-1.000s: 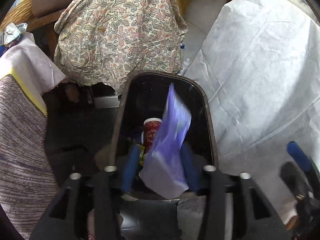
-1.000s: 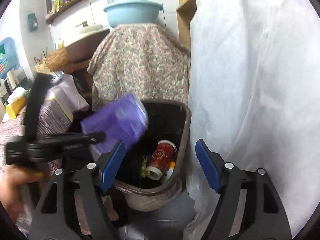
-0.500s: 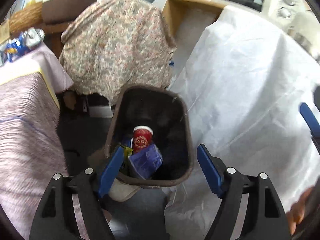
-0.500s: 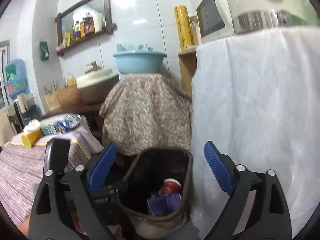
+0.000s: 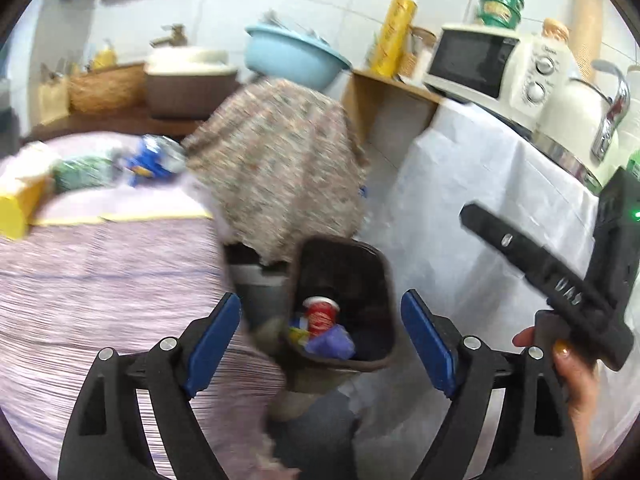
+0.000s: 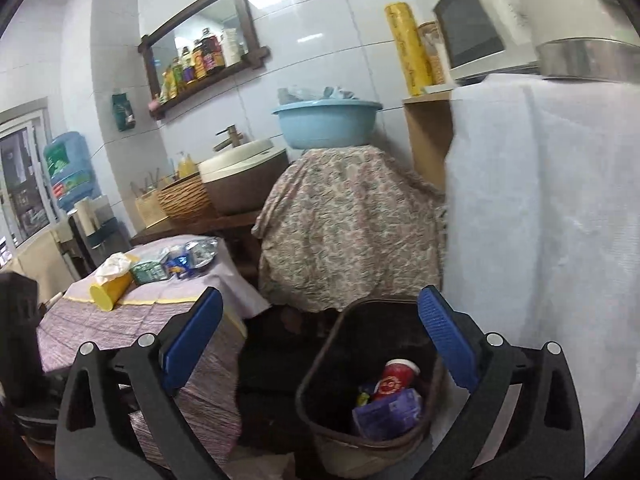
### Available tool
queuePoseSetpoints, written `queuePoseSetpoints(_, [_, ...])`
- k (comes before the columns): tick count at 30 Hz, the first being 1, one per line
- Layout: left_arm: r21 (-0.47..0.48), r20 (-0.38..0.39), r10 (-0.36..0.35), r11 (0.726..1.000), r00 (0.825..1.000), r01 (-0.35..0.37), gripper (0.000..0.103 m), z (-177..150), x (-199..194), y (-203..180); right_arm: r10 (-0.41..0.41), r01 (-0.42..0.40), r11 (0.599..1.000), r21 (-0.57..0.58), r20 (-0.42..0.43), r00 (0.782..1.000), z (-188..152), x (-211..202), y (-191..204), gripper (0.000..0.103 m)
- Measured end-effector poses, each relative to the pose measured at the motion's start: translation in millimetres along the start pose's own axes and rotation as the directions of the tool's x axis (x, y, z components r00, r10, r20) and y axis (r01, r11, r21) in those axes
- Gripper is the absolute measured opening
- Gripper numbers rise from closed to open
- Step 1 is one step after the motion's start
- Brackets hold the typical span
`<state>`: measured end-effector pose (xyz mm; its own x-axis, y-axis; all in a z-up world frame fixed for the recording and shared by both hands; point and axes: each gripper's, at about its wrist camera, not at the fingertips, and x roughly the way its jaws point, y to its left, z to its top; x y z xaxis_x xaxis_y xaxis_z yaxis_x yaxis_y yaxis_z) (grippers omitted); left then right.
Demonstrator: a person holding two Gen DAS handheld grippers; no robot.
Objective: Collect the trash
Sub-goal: 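Move both tools back to the table and grasp the blue-silver snack wrapper with the right tool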
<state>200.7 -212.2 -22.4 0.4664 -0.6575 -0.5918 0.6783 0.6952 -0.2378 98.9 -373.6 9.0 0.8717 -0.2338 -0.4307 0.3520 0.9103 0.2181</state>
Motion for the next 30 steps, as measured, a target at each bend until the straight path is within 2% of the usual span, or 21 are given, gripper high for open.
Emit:
queuePoseSetpoints(5, [0.008,0.026,0.135,0.991,0.990,-0.135,0.083,3.5,-26.0,38.3,0.088,-0.093,0.993,-0.070,-0.077,0.993,-7.5,27.5,40.9,0.097])
queuePoseSetpoints(8, [-0.018,0.037,0.221,0.975,0.975,-0.221,0.083,-1.0,-40.0,70.8,0.155,-0.171,0.980,-0.101,-0.150,0.977,-13.6,50.0,68.6,0.097])
queuePoseSetpoints(12, [-0.031,0.028,0.338,0.941,0.941,-0.338,0.083,-9.6,-56.4,111.7,0.226,-0.258,0.959,-0.115,-0.240,0.944,-20.6,78.9,101.6,0.097])
queuePoseSetpoints(15, [-0.039,0.011,0.397,0.917,0.918,-0.396,0.083,-13.4,-65.1,139.3,0.243,-0.289,0.947,-0.140,-0.277,0.930,-24.0,96.0,124.0,0.097])
queuePoseSetpoints(20, [0.000,0.018,0.471,0.882,0.882,-0.471,0.083,-6.3,-71.8,172.2,0.281,-0.346,0.926,-0.149,-0.337,0.899,-20.4,133.6,154.1,0.097])
queuePoseSetpoints(22, [-0.001,0.011,0.490,0.872,0.872,-0.490,0.083,-1.2,-72.0,185.2,0.286,-0.350,0.926,-0.139,-0.345,0.894,-13.0,151.4,162.0,0.097])
queuePoseSetpoints(30, [-0.011,0.024,0.498,0.867,0.867,-0.498,0.083,18.9,-69.2,208.0,0.234,-0.296,0.948,-0.118,-0.373,0.898,21.3,241.6,184.8,0.097])
